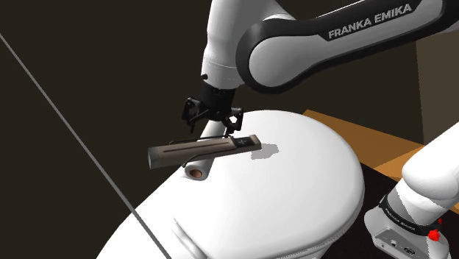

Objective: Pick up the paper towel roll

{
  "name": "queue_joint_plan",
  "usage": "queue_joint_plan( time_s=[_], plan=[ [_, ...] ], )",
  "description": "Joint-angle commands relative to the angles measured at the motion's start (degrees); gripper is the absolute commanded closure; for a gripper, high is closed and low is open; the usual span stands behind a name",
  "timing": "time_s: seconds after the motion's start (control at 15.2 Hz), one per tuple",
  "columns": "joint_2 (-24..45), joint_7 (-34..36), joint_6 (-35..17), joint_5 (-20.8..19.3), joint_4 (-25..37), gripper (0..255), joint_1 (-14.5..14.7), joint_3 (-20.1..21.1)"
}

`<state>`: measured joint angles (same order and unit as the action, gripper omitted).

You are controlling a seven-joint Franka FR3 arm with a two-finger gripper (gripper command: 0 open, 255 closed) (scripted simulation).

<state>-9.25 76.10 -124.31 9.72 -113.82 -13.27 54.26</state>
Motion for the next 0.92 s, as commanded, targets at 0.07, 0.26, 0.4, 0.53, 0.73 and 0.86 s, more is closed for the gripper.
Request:
queue_joint_plan(
  time_s=[0.07, 0.26, 0.4, 0.53, 0.73, 0.86],
  plan=[
    [1.01, 0.45, -2.90, -0.76, -2.20, 0, -0.12, 0.66],
    [1.29, 0.67, -2.89, -1.06, -2.00, 255, -0.16, 0.78],
    [1.13, 0.57, -2.92, -0.89, -2.14, 255, -0.12, 0.72],
    [1.12, 0.56, -2.92, -0.89, -2.14, 255, -0.12, 0.71],
    [1.11, 0.50, -2.91, -0.86, -2.14, 255, -0.13, 0.67],
    [1.01, 0.45, -2.90, -0.77, -2.20, 255, -0.11, 0.65]
  ],
)
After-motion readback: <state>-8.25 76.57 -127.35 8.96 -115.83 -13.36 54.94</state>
